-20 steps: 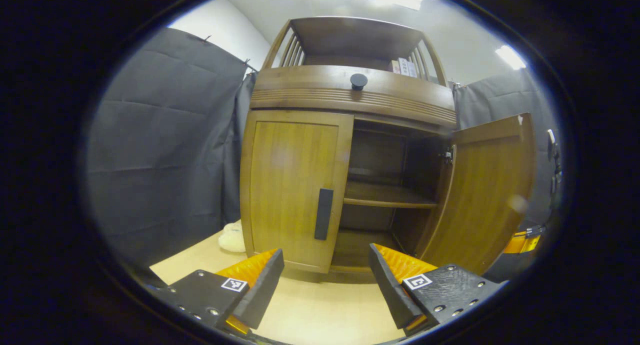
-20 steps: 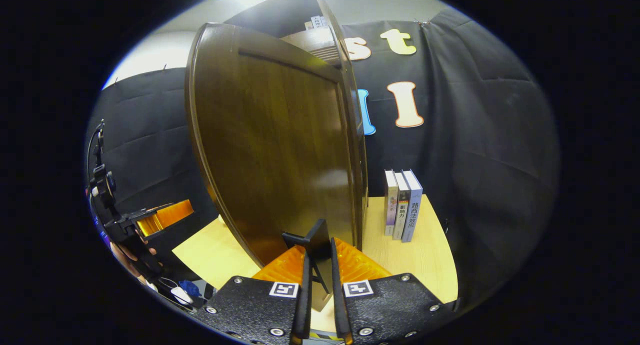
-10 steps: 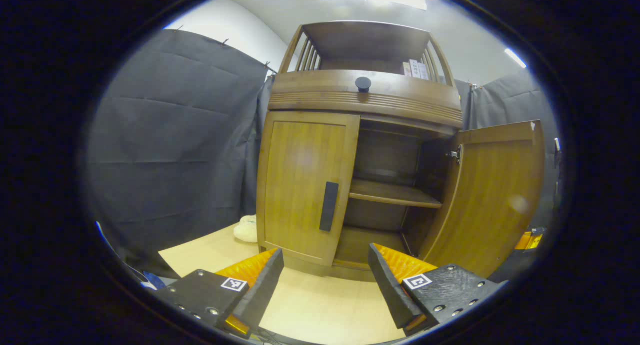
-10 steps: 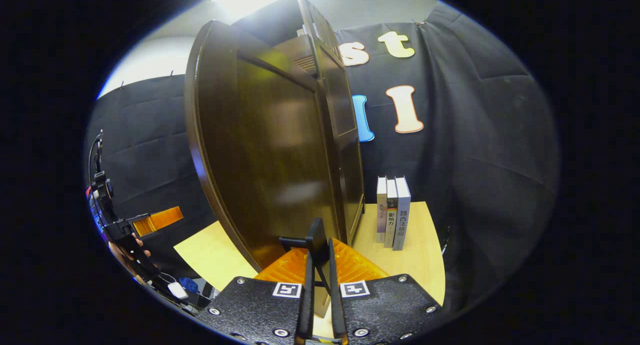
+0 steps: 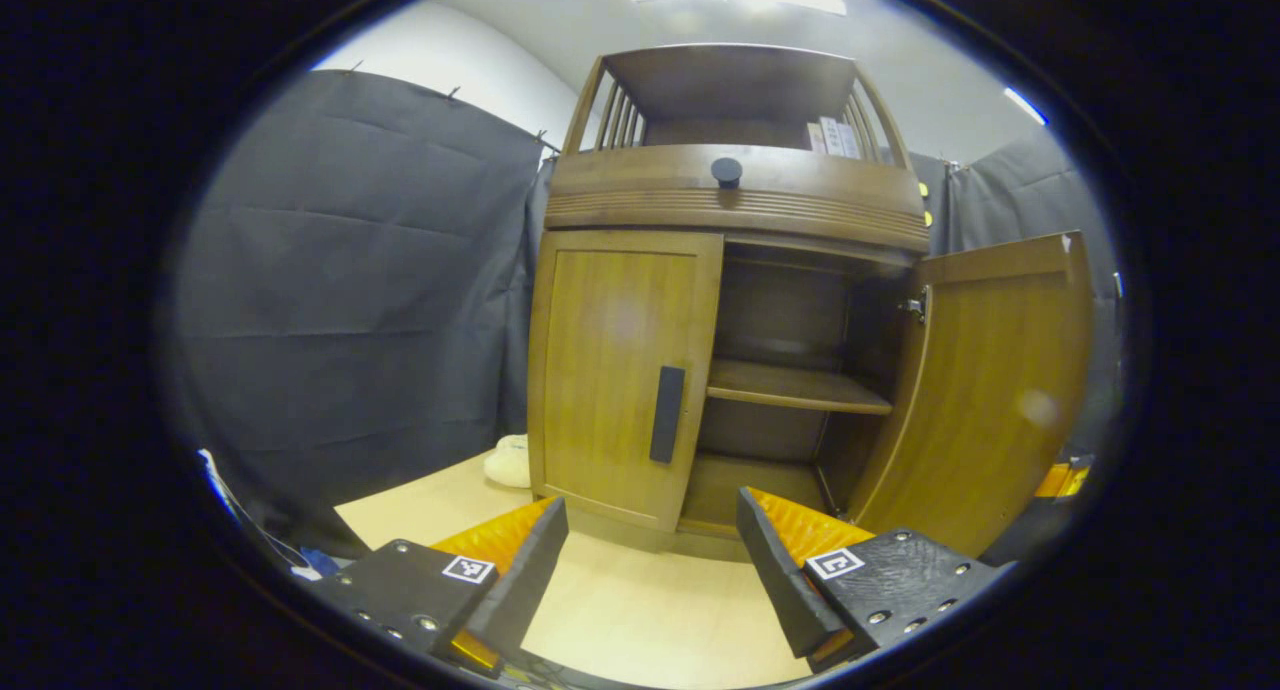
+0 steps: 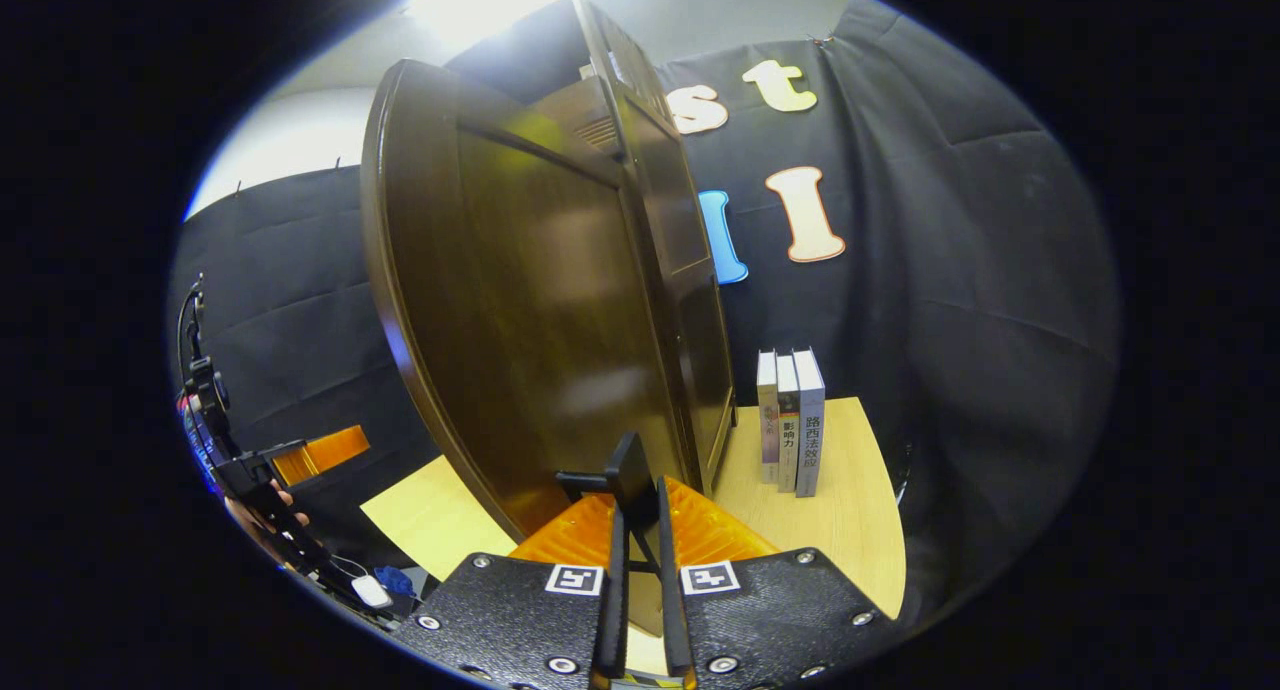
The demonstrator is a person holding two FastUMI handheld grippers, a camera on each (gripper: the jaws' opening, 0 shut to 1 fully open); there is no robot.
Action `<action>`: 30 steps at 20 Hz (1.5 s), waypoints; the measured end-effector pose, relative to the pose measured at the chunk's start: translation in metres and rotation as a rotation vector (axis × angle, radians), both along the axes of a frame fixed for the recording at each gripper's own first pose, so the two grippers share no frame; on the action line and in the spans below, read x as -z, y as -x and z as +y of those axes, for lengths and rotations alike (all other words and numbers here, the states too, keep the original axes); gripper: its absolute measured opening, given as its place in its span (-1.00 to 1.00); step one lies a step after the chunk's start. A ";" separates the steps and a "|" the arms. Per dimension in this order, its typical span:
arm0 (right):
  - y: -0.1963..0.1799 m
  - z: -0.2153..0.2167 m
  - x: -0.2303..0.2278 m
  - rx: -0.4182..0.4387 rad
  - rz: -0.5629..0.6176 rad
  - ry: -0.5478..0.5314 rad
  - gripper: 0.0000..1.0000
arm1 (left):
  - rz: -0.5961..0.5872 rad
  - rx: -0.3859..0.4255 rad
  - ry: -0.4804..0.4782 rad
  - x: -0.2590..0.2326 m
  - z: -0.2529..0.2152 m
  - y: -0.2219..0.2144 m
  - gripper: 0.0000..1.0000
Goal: Open the right door of the double-door shoe cabinet with the right hand, and open the left door with the left hand.
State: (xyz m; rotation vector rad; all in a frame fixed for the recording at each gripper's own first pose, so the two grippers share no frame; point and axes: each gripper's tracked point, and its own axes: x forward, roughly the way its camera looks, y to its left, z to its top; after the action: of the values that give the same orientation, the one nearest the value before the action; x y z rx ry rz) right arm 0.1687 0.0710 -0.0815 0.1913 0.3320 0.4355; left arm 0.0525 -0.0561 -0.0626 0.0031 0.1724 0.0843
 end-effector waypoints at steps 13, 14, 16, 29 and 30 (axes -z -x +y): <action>0.039 -0.042 0.000 0.176 0.014 0.094 -0.74 | 0.009 0.071 0.005 -0.007 0.010 -0.062 1.00; 0.042 -0.049 -0.001 0.212 0.017 0.098 -0.80 | 0.005 0.085 0.000 -0.009 0.011 -0.074 1.00; 0.047 -0.059 -0.005 0.288 0.025 0.092 -0.76 | -0.012 0.109 -0.011 -0.015 0.014 -0.099 1.00; 0.092 -0.058 -0.023 0.734 0.015 0.158 0.92 | 0.010 0.330 0.004 0.014 0.003 -0.220 1.00; 0.095 -0.052 -0.023 0.749 0.019 0.164 0.92 | 0.013 0.337 -0.001 0.016 0.001 -0.227 1.00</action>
State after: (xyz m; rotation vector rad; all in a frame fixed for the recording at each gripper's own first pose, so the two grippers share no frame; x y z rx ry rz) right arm 0.0735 0.0188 -0.0588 0.1461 0.2896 -0.3326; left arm 0.2792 -0.0547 -0.0787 0.0337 0.1823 -0.2518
